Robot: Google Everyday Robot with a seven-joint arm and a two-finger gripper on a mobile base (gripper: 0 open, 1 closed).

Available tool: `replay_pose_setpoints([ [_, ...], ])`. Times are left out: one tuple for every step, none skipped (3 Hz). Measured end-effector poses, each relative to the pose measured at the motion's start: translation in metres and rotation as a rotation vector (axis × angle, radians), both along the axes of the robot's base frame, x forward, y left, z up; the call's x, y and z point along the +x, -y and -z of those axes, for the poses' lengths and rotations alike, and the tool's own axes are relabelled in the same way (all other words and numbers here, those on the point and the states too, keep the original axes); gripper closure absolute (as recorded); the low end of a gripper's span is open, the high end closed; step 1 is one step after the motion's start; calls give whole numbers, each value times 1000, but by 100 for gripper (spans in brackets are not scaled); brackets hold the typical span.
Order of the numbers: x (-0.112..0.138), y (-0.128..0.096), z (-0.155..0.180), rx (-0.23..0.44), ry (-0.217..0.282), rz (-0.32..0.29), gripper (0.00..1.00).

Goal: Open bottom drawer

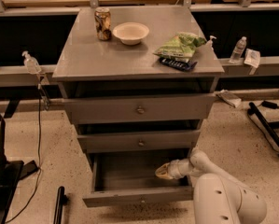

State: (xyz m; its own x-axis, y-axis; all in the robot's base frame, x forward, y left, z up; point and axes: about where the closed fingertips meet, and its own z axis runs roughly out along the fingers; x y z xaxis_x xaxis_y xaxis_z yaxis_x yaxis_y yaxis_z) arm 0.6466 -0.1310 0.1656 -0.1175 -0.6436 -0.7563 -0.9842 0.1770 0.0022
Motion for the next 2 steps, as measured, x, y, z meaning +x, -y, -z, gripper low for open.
replay_pose_setpoints([
  [-15,1,11,-12,-39,-30,100],
  [-34,1,20,-23,-76,-55,100],
])
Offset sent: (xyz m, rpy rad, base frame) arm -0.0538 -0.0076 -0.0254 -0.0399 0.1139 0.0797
